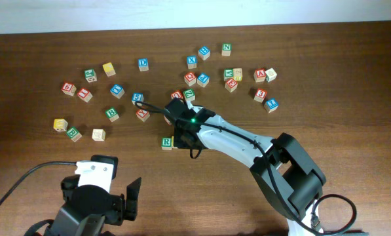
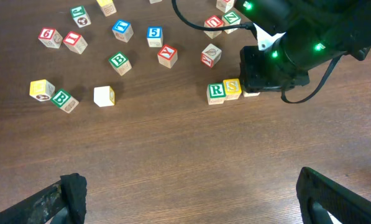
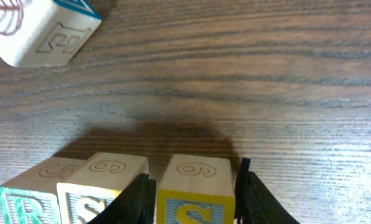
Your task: Spell out RSS
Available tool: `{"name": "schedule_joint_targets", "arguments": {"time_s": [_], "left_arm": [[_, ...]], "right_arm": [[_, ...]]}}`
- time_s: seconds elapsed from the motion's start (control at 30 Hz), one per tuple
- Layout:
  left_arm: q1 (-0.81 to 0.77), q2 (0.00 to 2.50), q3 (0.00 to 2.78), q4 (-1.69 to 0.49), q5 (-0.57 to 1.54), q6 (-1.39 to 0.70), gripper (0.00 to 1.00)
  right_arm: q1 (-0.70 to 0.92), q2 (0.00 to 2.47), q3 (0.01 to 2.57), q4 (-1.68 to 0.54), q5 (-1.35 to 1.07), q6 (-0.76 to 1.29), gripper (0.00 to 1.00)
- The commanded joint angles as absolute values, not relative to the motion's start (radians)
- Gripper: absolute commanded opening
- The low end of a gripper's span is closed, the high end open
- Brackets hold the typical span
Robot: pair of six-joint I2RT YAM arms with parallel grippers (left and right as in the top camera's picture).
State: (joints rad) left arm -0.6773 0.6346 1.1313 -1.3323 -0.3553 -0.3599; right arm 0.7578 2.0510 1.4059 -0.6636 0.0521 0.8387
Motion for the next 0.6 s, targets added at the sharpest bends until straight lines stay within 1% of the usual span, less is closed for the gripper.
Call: {"name": "schedule_joint_targets", "arguments": {"time_s": [0.0, 0.17, 0.3, 0.33, 0.37, 0.4, 0.47, 0.57], "left_arm": [[-0.678, 0.633, 1.131, -1.33, -0.355, -0.373, 0.99], [-0.678, 0.633, 1.131, -1.33, -0.355, -0.373, 0.99], [-0.678, 0.633, 1.131, -1.33, -0.355, -0.373, 0.99], [-0.678, 0.633, 1.131, -1.33, -0.355, -0.373, 0.99], [-0.678, 0.633, 1.131, -1.33, -0.355, -0.373, 0.99], [-0.678, 0.633, 1.131, -1.33, -0.355, -0.373, 0.99], [-0.678, 0.633, 1.131, -1.33, -0.355, -0.373, 0.99], [-0.678, 0.633, 1.131, -1.33, -0.355, -0.373, 0.99]], "right_arm": [[0.751, 2.062, 1.404, -0.649, 0.091, 0.843, 0.33], [0.746, 2.062, 1.404, -0.615, 0.12, 0.843, 0.33], [0.701, 2.062, 1.407, -0.601, 0.125, 0.843, 0.33], [0.678, 2.062, 1.418, -0.602, 0.124, 0.843, 0.29], [0.657, 2.062, 1.438, -0.613, 0.124, 0.842, 0.22], [0.637, 2.062, 1.47, -0.636, 0.12, 0.837, 0.05], [0.618, 2.062, 1.544, -0.685, 0.105, 0.776, 0.04], [0.636, 2.061, 1.649, -0.758, 0.09, 0.705, 0.04]]}}
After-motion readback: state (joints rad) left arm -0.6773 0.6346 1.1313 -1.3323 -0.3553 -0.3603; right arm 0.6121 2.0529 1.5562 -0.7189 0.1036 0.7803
